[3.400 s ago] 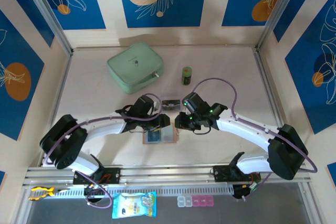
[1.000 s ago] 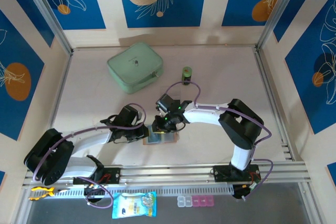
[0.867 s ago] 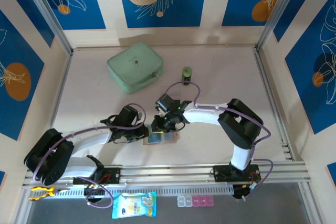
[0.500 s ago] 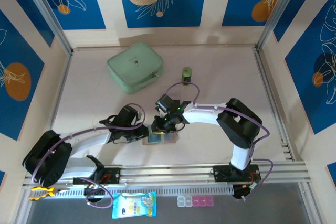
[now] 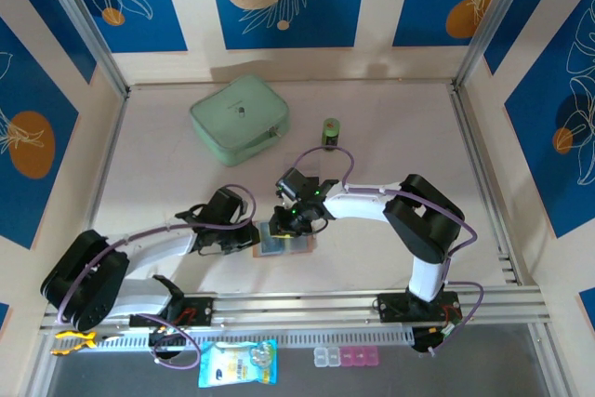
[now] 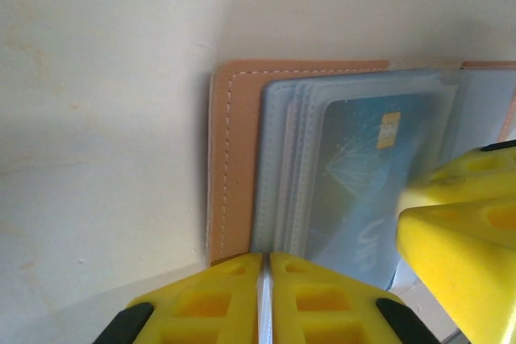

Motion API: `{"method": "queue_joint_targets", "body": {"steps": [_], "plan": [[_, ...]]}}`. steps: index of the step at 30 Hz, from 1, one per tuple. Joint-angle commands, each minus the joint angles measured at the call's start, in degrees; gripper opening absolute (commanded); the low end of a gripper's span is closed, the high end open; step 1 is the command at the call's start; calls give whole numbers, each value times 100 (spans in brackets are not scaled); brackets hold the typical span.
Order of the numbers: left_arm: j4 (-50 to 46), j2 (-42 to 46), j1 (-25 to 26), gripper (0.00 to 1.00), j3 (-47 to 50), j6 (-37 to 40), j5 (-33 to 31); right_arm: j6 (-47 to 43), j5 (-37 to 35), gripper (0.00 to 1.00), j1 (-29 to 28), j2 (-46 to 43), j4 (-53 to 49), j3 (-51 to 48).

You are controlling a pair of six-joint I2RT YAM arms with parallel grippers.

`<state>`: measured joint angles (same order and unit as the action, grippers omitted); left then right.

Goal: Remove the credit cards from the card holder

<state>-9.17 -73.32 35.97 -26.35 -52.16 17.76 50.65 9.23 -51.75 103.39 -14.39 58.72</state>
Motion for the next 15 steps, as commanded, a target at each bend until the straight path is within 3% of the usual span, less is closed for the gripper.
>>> {"method": "queue_joint_targets", "body": {"steps": [1, 15], "plan": [[-92, -110, -68, 12, 135, 73, 53, -12, -55, 23, -10, -15, -249, -45], [-217, 40, -113, 11, 224, 97, 57, -322, -386, 23, 52, -177, -718, 17]]}}
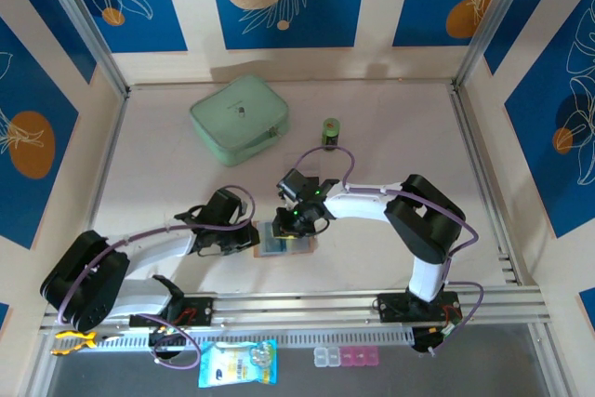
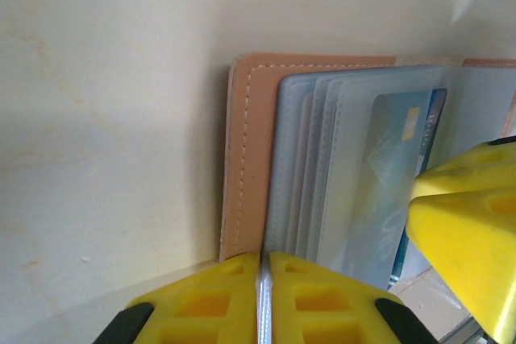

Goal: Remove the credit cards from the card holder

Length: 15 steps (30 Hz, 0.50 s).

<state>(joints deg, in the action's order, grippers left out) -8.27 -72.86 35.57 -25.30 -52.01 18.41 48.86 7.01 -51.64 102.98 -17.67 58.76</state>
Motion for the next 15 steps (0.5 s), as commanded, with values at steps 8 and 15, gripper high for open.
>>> {"method": "queue_joint_targets", "body": {"steps": [8, 15], "plan": [[-370, -17, -72, 12, 10, 122, 6, -199, -174, 24, 67, -179, -430, 30], [-532, 148, -68, 11, -256, 148, 27, -210, -37, 24, 62, -307, -177, -62]]}}
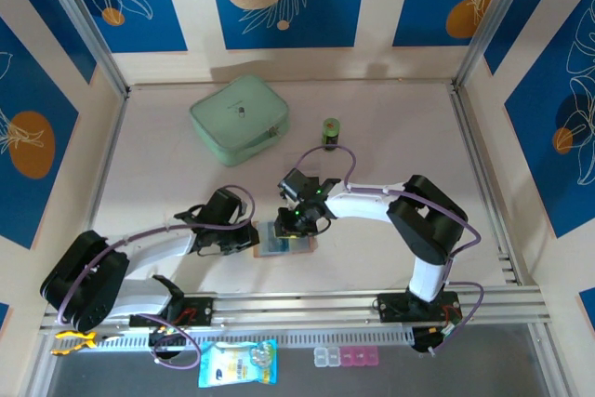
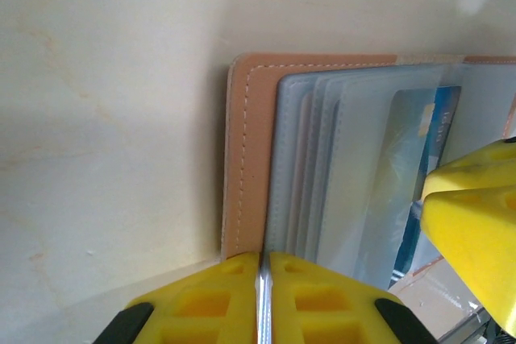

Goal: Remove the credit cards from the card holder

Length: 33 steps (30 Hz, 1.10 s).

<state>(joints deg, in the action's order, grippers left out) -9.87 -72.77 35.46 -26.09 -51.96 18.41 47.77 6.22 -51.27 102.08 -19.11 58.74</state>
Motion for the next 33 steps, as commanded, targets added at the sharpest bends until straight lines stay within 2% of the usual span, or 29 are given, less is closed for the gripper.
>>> {"method": "queue_joint_targets", "body": {"steps": [1, 16, 33], "plan": [[-401, 163, -62, 11, -238, 157, 35, -106, 50, 24, 25, -243, -10, -77], [-152, -278, 74, 9, -712, 176, 429, -32, -28, 24, 161, -521, -64, -247], [145, -781, 223, 6, -740, 140, 462, 134, 113, 26, 268, -494, 200, -581]]}}
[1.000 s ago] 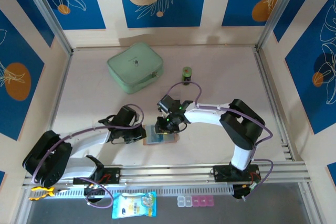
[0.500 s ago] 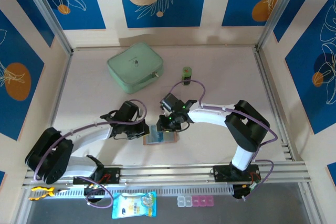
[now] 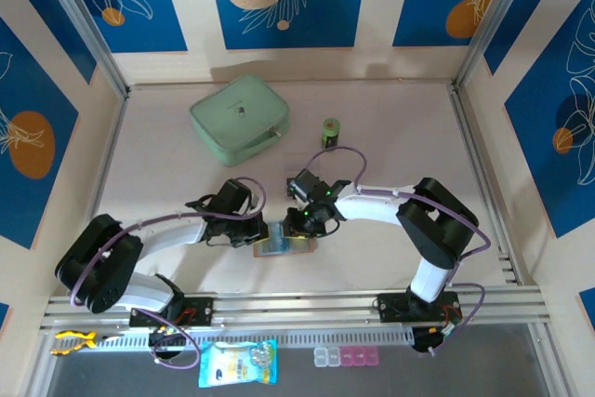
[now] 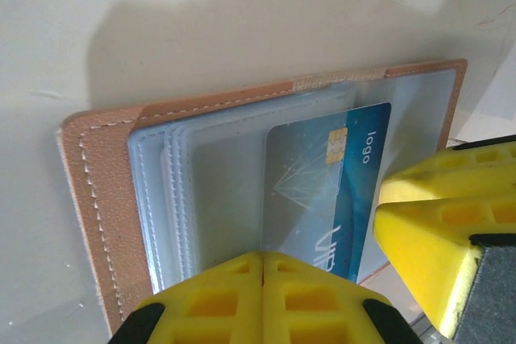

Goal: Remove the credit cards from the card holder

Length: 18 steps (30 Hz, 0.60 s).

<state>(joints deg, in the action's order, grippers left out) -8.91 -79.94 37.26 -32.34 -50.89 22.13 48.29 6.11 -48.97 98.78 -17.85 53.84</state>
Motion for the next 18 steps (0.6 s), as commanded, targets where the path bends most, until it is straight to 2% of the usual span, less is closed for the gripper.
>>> {"method": "queue_joint_targets", "body": {"steps": [1, 18], "plan": [[38, -81, 51, 6, -111, 36, 81, 91, 151, 26, 43, -166, 102, -110], [-78, -223, 49, 5, -11, 73, -16, 219, 474, 24, 94, -156, 592, -303]]}}
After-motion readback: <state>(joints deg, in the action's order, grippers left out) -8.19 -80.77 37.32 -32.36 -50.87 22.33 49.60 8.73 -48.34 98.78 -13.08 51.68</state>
